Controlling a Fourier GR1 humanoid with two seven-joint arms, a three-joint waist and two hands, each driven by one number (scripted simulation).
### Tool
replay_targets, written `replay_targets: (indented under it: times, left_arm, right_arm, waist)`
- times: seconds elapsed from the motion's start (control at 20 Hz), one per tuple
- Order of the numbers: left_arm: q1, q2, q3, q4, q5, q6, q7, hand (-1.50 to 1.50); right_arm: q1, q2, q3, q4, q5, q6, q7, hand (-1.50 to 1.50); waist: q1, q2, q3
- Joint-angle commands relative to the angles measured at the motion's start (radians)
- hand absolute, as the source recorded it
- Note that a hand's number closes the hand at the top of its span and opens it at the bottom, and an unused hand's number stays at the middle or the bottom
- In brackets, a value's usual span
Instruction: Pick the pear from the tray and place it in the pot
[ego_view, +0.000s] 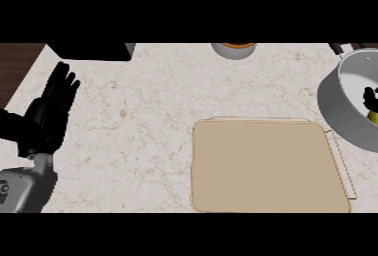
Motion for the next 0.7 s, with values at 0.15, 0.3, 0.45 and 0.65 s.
replay_targets:
  times: [0.15,0.3,0.45,0.65]
  left_arm:
    - [-0.019,-0.006,0.007,0.008,0.003,-0.021,0.000,0.00]
    - [-0.018,-0.014,0.000,0.020,-0.025,-0.006,-0.009,0.00]
    - [0.015,-0.027,-0.022,-0.036,-0.037,0.020,0.019,0.00]
    - [0.013,-0.024,-0.006,-0.024,-0.034,0.010,0.017,0.00]
  right_arm:
    - [-0.073,0.035,-0.074,0.204,-0.076,0.232,-0.160,-1.50]
    - [-0.092,0.089,-0.119,0.220,-0.126,0.293,-0.227,-1.50]
    - [-0.116,0.076,-0.220,0.231,-0.228,0.363,-0.284,-1.50]
    - [-0.121,0.018,-0.311,0.282,-0.311,0.496,-0.340,-1.50]
  waist:
    - [0.008,0.008,0.003]
    - [-0.003,0.004,0.002]
    - [0.004,0.000,0.004]
    - [-0.006,0.002,0.002]
